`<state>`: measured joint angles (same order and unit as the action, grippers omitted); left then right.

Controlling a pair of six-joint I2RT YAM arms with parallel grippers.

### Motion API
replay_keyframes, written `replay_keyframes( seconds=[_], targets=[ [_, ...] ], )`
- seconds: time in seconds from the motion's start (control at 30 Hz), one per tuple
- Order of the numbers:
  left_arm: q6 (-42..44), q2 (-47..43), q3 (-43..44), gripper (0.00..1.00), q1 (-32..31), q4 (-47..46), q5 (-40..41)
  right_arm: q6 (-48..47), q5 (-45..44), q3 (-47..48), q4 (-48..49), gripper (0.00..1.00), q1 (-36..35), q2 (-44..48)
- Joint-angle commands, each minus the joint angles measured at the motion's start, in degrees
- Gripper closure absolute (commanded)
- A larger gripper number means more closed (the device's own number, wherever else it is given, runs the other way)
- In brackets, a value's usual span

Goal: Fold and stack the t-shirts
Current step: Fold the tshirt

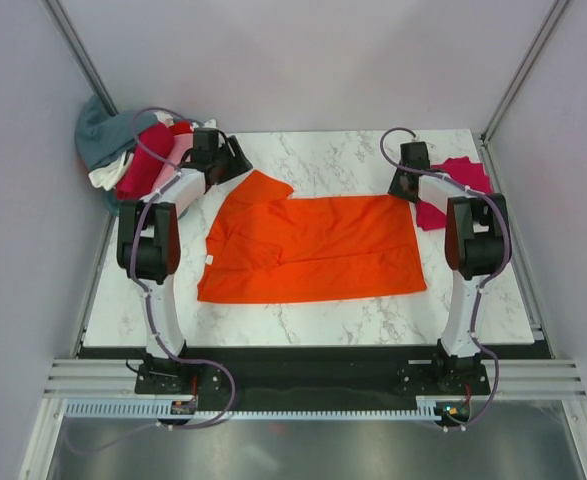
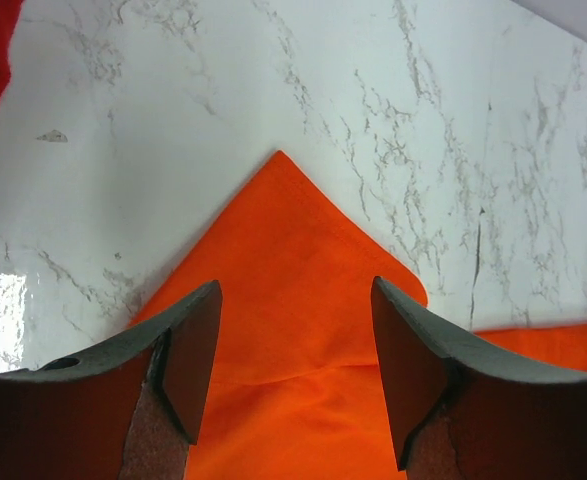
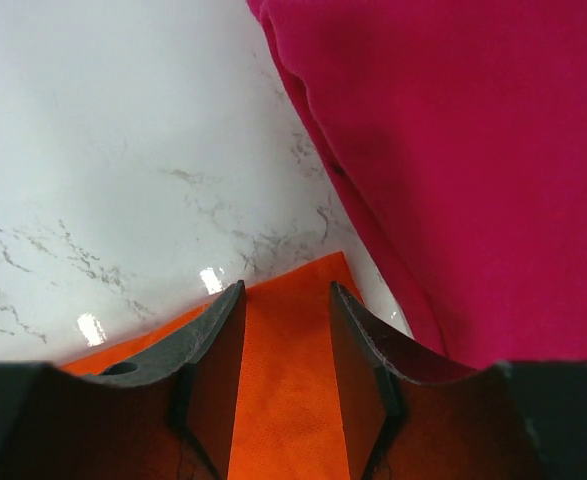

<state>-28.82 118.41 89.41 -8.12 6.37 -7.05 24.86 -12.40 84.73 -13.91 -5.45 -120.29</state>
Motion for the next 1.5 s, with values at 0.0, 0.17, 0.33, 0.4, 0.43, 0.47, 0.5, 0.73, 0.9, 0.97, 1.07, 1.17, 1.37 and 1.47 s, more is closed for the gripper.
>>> replay_keyframes(
  seconds=[0.0, 0.17, 0.33, 0.4, 0.43, 0.47, 0.5, 0.73, 0.9, 0.97, 1.07, 1.17, 1.37, 1.47],
  targets=[
    [3.4, 2.3, 3.6, 0.32, -0.8, 0.0, 2.6, -2.4, -2.6, 3.1, -0.3, 0.53, -0.2, -1.6],
    [3.4, 4.3, 4.2, 0.34, -1.4, 0.5, 3.9, -3.0, -4.5, 3.6, -1.6, 0.53, -0.2, -2.5],
    [3.9, 5.7, 4.3, 0.34, -1.6, 0.8, 4.9, -2.7, -5.0, 3.7, -1.7, 0.54, -0.1, -2.7],
    [3.9, 6.5, 4.9, 0.34, -1.5, 1.4, 5.4, -2.5, -4.8, 3.7, -1.8, 0.54, -0.1, -2.4],
    [4.0, 6.7, 5.2, 0.34, -1.5, 1.5, 5.6, -2.4, -4.5, 3.6, -1.7, 0.53, -0.1, -2.2],
    [4.3, 7.6, 5.5, 0.34, -1.5, 1.8, 5.6, -2.4, -4.4, 3.6, -1.8, 0.54, -0.2, -2.0],
    [4.3, 8.1, 6.6, 0.34, -1.5, 2.4, 5.8, -2.3, -4.2, 3.6, -1.8, 0.54, -0.2, -1.8],
    [4.4, 13.2, 12.4, 0.35, -1.5, 4.0, 6.1, -1.9, -3.4, 3.3, -1.8, 0.54, -0.1, -0.6],
    [6.8, 17.6, 19.8, 0.36, -1.6, 5.3, 4.3, -1.7, -3.9, 2.5, -1.5, 0.54, -0.2, 0.5],
    [8.1, 21.1, 23.7, 0.37, -1.5, 7.9, 2.8, -1.6, -3.9, 2.3, -1.4, 0.54, -0.2, 0.8],
    [8.7, 23.6, 29.7, 0.37, -1.5, 10.5, 2.3, -1.5, -3.6, 2.1, -1.5, 0.55, 0.0, 1.2],
    [8.7, 24.1, 30.5, 0.46, -1.5, 11.7, 2.0, -1.5, -4.1, 1.9, -1.5, 0.55, 0.0, 1.5],
    [8.9, 25.1, 31.4, 0.5, -1.7, 15.2, -0.9, -1.4, -5.3, 2.0, -1.5, 0.54, 0.3, 2.4],
    [9.2, 25.7, 32.1, 0.51, -2.1, 17.1, -1.4, -1.4, -5.4, 2.0, -1.6, 0.52, 0.4, 3.2]
  ],
)
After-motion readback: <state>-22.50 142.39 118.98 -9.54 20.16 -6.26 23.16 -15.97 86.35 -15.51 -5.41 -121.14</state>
